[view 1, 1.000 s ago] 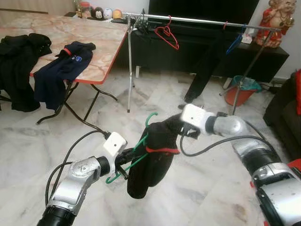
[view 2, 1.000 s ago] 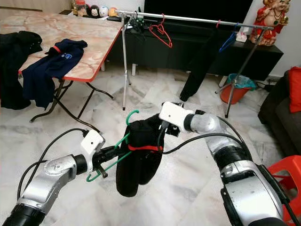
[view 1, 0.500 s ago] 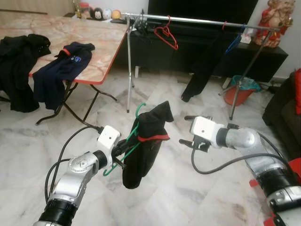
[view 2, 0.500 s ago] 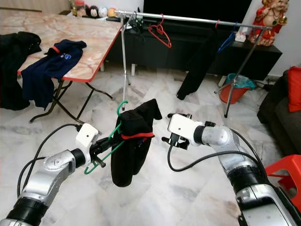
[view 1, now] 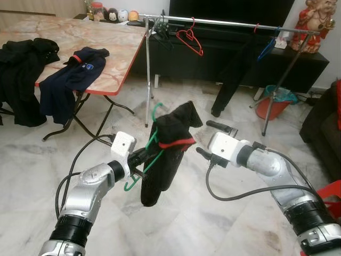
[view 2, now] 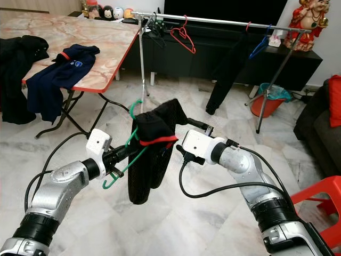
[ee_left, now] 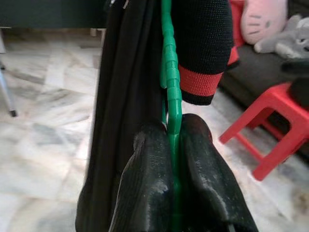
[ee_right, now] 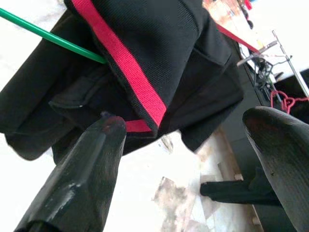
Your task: Hang hanger
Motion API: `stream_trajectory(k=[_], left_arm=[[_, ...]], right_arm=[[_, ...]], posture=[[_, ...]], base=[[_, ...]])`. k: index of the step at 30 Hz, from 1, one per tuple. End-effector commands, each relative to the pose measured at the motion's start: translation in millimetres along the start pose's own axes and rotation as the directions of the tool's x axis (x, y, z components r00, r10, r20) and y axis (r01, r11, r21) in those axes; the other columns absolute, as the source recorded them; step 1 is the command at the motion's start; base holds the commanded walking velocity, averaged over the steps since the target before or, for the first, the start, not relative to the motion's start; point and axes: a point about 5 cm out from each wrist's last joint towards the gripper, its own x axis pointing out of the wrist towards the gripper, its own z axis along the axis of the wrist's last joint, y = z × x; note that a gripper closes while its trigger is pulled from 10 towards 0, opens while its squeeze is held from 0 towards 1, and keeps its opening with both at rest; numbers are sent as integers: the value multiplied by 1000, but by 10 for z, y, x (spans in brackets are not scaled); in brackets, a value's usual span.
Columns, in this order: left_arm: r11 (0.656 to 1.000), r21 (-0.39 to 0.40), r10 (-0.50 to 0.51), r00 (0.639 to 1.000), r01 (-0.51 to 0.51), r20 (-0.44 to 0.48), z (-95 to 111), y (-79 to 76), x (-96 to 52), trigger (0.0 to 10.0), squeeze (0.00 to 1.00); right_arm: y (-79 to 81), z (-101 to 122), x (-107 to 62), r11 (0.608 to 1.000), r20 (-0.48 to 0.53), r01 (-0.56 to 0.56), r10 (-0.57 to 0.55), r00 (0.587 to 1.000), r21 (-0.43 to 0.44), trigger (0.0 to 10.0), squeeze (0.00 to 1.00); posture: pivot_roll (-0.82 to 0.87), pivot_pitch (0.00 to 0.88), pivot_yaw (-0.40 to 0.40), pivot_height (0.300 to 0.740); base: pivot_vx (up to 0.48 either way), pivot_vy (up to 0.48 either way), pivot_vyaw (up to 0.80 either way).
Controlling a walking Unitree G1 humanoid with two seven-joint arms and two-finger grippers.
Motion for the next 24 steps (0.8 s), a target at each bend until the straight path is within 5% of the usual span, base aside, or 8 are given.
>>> stream_trajectory(k=[1,9,15,21,24], left_arm=[[999,8,-33,998,33,56,157,-28,41,10000,0],[999,-17,-32,996,33,77,209,-14,44,10000,0],[999,-18,-47,995,49,88,252,-23,53,10000,0],[998,-20,-50,995,52,90,260,-22,37,10000,0],[998,-19,-56,993,59,100,301,-22,40,10000,0]], right_arm=[[-9,4,-18,1000,-10,28,-28,1000,-6,10000,0],[-64,-65,-138,966,-72,259,-258,963,-5,10000,0],[-39,-97,-261,905,-97,425,-420,902,36,10000,0],[176,-112,-321,916,-90,386,-377,922,109,10000,0],[323,-47,-324,948,-6,299,-300,954,110,10000,0]], posture=[[119,0,-69,740],[109,0,-62,740],[112,0,-54,740],[107,0,-43,740],[107,0,-39,740]], base=[[0,0,0],[0,0,0],[0,0,0],[0,0,0],[0,0,0]])
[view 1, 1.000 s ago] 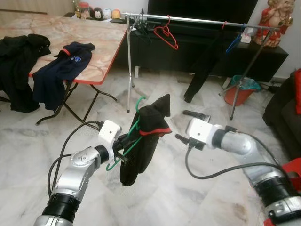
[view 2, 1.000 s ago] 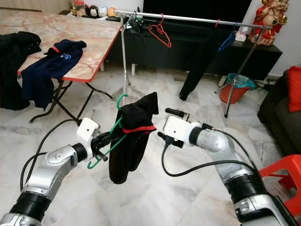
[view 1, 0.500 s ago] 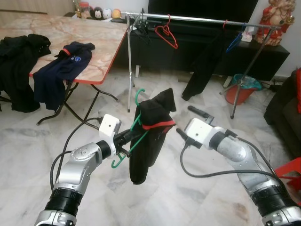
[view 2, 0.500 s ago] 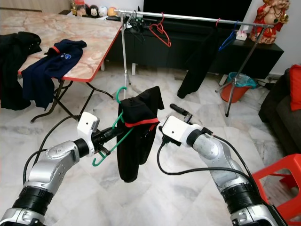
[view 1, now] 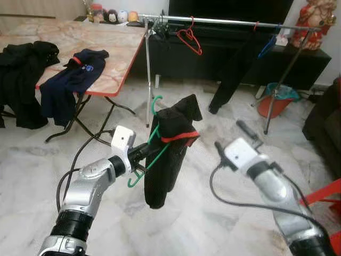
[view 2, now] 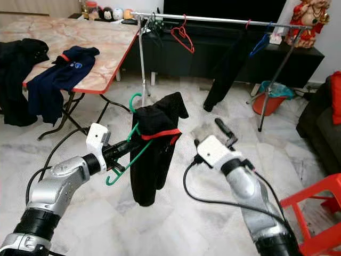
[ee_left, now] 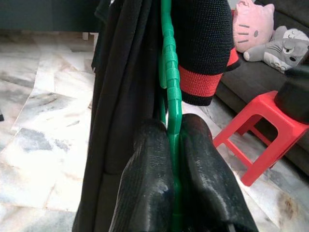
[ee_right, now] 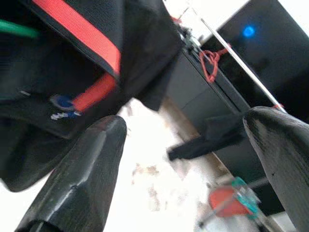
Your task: Hang hanger
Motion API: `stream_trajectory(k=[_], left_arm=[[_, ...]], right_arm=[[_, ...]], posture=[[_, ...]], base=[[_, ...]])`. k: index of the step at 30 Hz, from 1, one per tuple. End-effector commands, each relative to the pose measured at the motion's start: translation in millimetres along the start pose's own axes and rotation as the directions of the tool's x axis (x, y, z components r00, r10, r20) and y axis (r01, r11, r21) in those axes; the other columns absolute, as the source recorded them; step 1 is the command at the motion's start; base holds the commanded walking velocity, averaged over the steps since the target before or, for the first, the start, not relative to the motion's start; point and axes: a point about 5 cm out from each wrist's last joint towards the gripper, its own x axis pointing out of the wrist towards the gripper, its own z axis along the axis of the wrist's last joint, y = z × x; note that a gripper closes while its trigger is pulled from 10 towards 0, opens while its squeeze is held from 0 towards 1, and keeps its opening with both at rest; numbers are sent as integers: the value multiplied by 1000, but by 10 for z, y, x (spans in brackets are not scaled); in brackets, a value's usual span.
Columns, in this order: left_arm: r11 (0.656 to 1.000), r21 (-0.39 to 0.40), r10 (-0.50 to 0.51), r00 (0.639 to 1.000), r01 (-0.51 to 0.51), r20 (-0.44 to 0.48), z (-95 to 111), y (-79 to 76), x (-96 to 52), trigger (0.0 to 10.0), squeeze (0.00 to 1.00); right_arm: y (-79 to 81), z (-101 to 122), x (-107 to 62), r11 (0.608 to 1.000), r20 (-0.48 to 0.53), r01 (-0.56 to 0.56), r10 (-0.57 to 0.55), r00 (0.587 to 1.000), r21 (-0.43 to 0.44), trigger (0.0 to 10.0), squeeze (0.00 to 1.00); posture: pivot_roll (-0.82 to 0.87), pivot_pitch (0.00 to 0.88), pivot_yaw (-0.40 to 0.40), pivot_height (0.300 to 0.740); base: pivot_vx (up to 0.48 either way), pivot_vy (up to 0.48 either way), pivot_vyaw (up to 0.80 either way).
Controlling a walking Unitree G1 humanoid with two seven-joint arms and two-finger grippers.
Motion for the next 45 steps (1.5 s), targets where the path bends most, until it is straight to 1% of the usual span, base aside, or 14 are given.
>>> stream_trajectory(k=[1,4,7,10,13,15,19,24,25,28,34,43,44,45], left_arm=[[999,32,-39,996,36,76,220,-41,31,10000,0],[999,36,-43,996,40,82,244,-42,35,10000,0],[998,40,-49,995,45,86,273,-44,38,10000,0],[998,42,-51,995,48,88,291,-45,41,10000,0],[998,40,-52,995,48,91,310,-41,43,10000,0],[998,38,-59,993,55,98,342,-51,47,10000,0],[995,38,-96,990,93,106,398,-105,51,10000,0],[990,50,-138,985,133,106,441,-161,43,10000,0],[984,54,-173,980,168,96,443,-207,26,10000,0],[977,54,-212,974,208,77,424,-264,2,10000,0],[967,46,-253,965,251,67,413,-326,-24,10000,0],[963,44,-269,961,267,59,415,-371,-23,10000,0],[963,45,-269,961,267,58,412,-375,-21,10000,0],[963,45,-269,961,267,57,410,-379,-19,10000,0]], right_arm=[[43,85,-23,999,63,-48,49,997,-20,10000,0],[33,61,-48,996,68,-55,59,996,-63,10000,0],[-40,-19,-66,981,69,-34,48,996,-190,10000,0],[-101,-67,-75,984,75,6,7,997,-176,10000,0],[-89,-102,-89,980,78,2,14,997,-199,10000,0],[-84,-124,-82,984,88,17,-1,996,-175,10000,0],[-83,-128,-33,983,113,33,-13,993,-179,10000,0],[-89,-115,-2,981,133,37,-11,991,-191,10000,0],[-94,-103,12,979,143,44,-16,990,-200,10000,0],[-106,-94,33,976,157,53,-20,987,-210,10000,0],[-119,-76,57,972,178,60,-20,984,-226,10000,0],[-156,3,111,970,222,76,-23,975,-231,10000,0],[-153,9,111,971,226,73,-20,974,-229,9804,0],[-150,14,111,972,230,71,-17,973,-226,4196,0]], posture=[[109,0,-37,740],[109,0,-36,740],[107,0,-30,740],[108,0,-30,740],[108,0,-29,740],[110,0,-26,740],[117,0,-25,740],[121,0,-26,740],[123,0,-26,740],[124,0,-28,740],[126,0,-31,740],[124,0,-34,740],[123,0,-34,740],[124,0,-34,740]], base=[[0,0,0],[0,0,0],[0,0,0],[0,0,0],[0,0,0],[0,0,0],[0,0,0],[0,0,0],[0,0,0],[0,0,0],[0,0,0],[0,0,0],[0,0,0],[0,0,0]])
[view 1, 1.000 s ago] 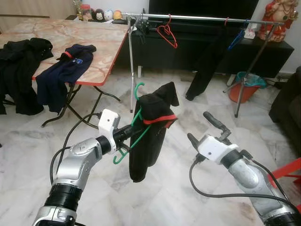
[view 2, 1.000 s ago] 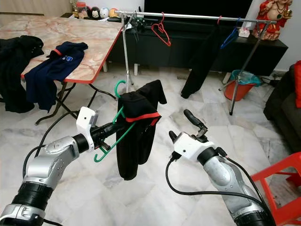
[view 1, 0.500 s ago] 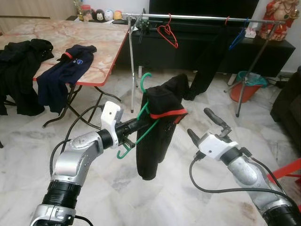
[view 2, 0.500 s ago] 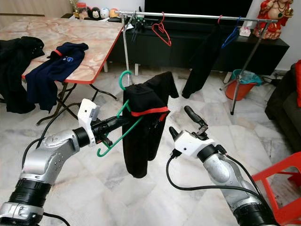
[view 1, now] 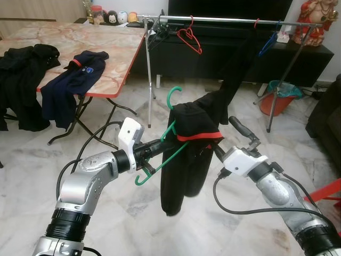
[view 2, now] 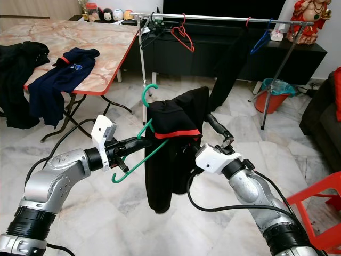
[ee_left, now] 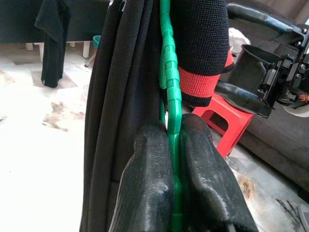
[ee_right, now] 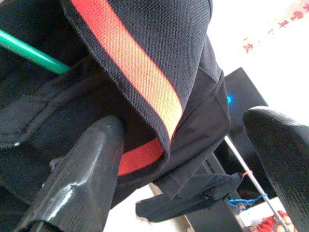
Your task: Hang hanger
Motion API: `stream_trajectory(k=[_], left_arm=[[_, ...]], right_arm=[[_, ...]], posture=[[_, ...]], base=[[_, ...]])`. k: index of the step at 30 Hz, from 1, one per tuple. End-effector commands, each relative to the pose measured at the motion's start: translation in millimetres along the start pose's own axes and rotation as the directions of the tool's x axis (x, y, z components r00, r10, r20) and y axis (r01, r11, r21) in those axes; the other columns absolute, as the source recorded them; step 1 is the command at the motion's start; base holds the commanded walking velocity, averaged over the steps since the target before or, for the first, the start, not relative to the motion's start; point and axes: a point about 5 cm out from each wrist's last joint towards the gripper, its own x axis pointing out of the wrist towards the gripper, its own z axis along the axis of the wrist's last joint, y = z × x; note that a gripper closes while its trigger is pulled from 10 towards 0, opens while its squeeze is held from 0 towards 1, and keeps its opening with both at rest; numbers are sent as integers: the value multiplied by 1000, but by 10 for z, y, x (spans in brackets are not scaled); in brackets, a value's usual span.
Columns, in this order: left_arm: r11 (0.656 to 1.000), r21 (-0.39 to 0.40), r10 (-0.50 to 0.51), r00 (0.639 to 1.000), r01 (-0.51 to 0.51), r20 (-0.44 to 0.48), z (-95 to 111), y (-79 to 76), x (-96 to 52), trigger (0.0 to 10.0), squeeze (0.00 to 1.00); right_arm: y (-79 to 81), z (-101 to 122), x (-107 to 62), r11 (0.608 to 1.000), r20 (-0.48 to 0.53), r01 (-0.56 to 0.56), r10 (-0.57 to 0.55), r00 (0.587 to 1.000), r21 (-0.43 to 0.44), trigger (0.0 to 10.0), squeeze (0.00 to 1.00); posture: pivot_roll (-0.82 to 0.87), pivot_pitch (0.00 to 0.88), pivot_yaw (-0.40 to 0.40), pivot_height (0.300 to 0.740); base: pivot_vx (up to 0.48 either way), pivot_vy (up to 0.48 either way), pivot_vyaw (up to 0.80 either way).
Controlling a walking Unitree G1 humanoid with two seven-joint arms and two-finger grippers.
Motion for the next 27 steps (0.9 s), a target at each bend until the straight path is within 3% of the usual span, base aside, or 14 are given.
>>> stream_trajectory(k=[1,2,27], left_arm=[[999,25,-42,999,41,34,101,-79,25,10000,0],[999,25,-42,999,41,34,102,-80,25,10000,0],[999,24,-42,999,41,34,88,-87,46,10000,0]], right_arm=[[0,14,14,1000,16,-11,11,1000,3,2157,0],[0,17,16,1000,19,-11,10,1000,12,0,0],[21,79,72,998,57,-52,49,997,45,0,0]], posture=[[124,0,-34,740],[125,0,-35,740],[127,0,-38,740]], base=[[0,0,0],[0,0,0],[0,0,0]])
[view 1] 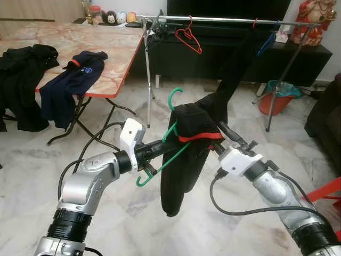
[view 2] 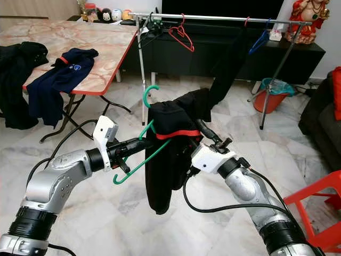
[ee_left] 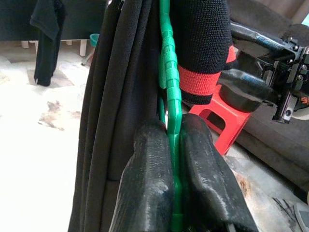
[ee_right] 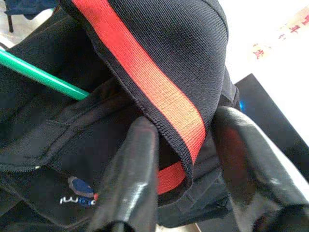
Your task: Hang hanger
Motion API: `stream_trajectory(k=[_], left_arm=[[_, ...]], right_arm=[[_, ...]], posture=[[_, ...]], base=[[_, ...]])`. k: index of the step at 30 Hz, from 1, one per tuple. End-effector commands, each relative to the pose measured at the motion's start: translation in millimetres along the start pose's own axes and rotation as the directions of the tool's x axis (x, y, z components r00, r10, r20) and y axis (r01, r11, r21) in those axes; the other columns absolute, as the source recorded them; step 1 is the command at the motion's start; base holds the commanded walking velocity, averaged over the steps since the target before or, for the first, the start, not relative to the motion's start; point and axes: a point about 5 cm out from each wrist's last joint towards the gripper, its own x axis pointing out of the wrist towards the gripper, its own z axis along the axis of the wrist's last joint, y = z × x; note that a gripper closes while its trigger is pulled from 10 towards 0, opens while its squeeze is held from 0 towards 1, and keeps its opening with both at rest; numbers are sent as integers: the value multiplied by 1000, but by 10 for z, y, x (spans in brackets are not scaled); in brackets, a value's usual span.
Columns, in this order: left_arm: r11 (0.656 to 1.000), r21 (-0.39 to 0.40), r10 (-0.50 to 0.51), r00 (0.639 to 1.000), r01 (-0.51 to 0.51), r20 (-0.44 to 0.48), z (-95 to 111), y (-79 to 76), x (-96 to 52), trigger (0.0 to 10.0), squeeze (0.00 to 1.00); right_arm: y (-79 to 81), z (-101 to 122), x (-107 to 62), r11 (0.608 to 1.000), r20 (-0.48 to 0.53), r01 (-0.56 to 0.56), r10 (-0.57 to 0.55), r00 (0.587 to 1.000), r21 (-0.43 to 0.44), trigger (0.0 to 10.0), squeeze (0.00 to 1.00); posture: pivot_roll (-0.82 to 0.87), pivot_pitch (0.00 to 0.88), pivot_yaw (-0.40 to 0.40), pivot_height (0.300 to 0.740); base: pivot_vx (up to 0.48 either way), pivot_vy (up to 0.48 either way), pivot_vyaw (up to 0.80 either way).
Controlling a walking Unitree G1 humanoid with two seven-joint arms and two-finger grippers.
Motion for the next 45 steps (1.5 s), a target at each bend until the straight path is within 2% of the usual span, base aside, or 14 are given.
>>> stream_trajectory(k=[1,11,18,22,28,29,30,31,35,40,45], left_arm=[[999,32,-39,999,38,37,96,-75,31,10000,0],[998,31,-50,998,48,40,95,-95,33,10000,0],[998,34,-58,998,57,33,80,-113,39,10000,0],[996,68,-66,998,65,10,58,-120,30,10000,0],[993,101,-53,998,57,-45,-44,-110,-6,10000,0],[993,102,-50,997,55,-50,-56,-109,-10,10000,0],[993,103,-48,997,54,-54,-63,-108,-13,10000,0],[993,101,-47,997,53,-60,-80,-107,-22,10000,0],[993,106,-45,996,53,-76,-112,-108,-42,10000,0],[991,123,-35,994,47,-99,-148,-97,-70,10000,0],[990,133,-35,992,51,-120,-176,-103,-79,10000,0]], right_arm=[[-12,11,22,1000,11,-10,10,1000,7,0,0],[-6,33,57,1000,17,-21,21,1000,7,0,0],[-62,58,114,999,15,-1,1,1000,33,0,0],[-138,69,187,997,-3,29,-29,1000,73,0,0],[-333,27,361,986,-97,94,-81,992,135,0,0],[-364,23,383,982,-110,108,-92,990,156,4549,0],[-382,21,396,979,-117,116,-97,988,170,4549,0],[-415,17,432,970,-136,124,-97,986,209,10000,0],[-490,1,508,955,-186,141,-93,978,261,10000,0],[-647,-40,625,887,-283,235,-125,951,397,10000,0],[-694,-11,705,825,-300,261,-117,947,502,10000,0]], posture=[[127,0,-38,740],[126,0,-38,740],[124,0,-37,740],[126,0,-37,740],[128,0,-38,740],[129,0,-39,740],[129,0,-39,740],[129,0,-39,740],[131,0,-40,740],[133,0,-43,740],[137,0,-45,740]], base=[[0,0,0],[0,0,0],[0,0,0],[0,0,0],[0,0,0],[0,0,0],[0,0,0],[0,0,0],[0,0,0],[0,0,0],[0,0,0]])
